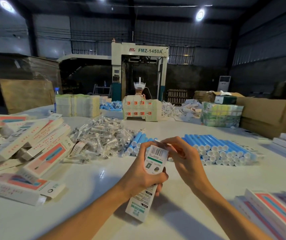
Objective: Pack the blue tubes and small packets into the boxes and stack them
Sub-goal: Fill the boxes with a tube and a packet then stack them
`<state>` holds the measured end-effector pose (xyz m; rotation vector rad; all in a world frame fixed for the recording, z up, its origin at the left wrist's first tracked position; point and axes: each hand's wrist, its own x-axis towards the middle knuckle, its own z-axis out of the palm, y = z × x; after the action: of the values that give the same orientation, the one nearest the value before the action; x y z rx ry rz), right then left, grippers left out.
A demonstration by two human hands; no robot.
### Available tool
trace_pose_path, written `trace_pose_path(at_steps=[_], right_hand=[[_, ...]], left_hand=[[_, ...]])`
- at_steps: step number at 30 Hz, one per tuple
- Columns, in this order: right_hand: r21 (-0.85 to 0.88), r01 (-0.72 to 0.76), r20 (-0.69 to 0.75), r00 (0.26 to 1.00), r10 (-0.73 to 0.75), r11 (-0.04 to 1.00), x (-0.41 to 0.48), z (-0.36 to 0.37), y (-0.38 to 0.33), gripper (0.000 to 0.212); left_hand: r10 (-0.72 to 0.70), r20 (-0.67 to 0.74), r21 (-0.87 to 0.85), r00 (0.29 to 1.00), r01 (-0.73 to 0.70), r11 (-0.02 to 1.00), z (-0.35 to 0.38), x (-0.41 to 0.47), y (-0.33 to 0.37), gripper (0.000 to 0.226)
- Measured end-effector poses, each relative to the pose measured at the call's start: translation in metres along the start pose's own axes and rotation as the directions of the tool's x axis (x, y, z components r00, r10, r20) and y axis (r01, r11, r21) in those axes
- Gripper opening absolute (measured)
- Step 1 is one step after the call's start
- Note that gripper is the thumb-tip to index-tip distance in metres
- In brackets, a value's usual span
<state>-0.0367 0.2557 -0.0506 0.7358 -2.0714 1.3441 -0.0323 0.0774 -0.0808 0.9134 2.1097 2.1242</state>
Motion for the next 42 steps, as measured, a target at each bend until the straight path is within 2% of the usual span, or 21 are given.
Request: trace_pose_path(at_steps=[2,5,7,14,19,25,29,32,36,42], right_hand=[[0.017,-0.010,-0.011,1.000,0.010,1.000,0.002,-0.001,-0.002,0.024],[0.243,-0.102,0.035,0.995,0.096,0.965,0.005,-0.007,-0.006,0.019],[0.324,-0.175,0.044,0.984,0.170,0.930,0.004,-0.009,-0.009,0.015],[0.403,-0.298,0.051,0.951,0.304,0.866,0.007,-0.007,-0.012,0.012],[0.408,-0.336,0.061,0.938,0.342,0.849,0.009,-0.011,-0.016,0.019],[0.332,-0.334,0.095,0.942,0.321,0.882,0.010,-0.014,-0.019,0.022],[0.346,-0.341,0.128,0.940,0.316,0.874,0.009,-0.013,-0.018,0.017],[0.374,-0.315,0.170,0.948,0.269,0.872,0.003,-0.004,-0.017,0.022],[0.376,-0.235,0.075,0.972,0.223,0.897,-0.005,0.007,-0.015,0.024],[0.337,-0.213,0.064,0.977,0.203,0.917,-0.002,0.017,-0.011,0.025]], left_hand=[[0.005,-0.012,-0.005,1.000,-0.006,1.000,0.000,0.000,-0.001,0.083],[0.025,-0.015,0.008,1.000,-0.025,1.000,0.000,-0.001,-0.001,0.083],[0.023,-0.009,0.030,1.000,-0.022,0.999,0.000,0.000,0.000,0.083],[0.000,-0.012,0.055,1.000,0.001,0.999,-0.003,0.000,0.000,0.084],[-0.009,-0.028,0.068,1.000,0.011,0.998,-0.003,0.001,-0.004,0.092],[0.003,-0.025,0.090,1.000,-0.001,0.996,-0.002,0.001,0.001,0.101],[0.009,-0.036,0.102,0.999,-0.006,0.995,-0.003,-0.001,0.004,0.092],[0.018,-0.087,0.084,0.996,-0.011,0.996,-0.005,0.000,0.005,0.083],[0.028,-0.146,0.073,0.989,-0.017,0.997,-0.006,0.001,0.004,0.080],[0.036,-0.177,0.058,0.983,-0.026,0.998,-0.010,0.002,-0.001,0.072]])
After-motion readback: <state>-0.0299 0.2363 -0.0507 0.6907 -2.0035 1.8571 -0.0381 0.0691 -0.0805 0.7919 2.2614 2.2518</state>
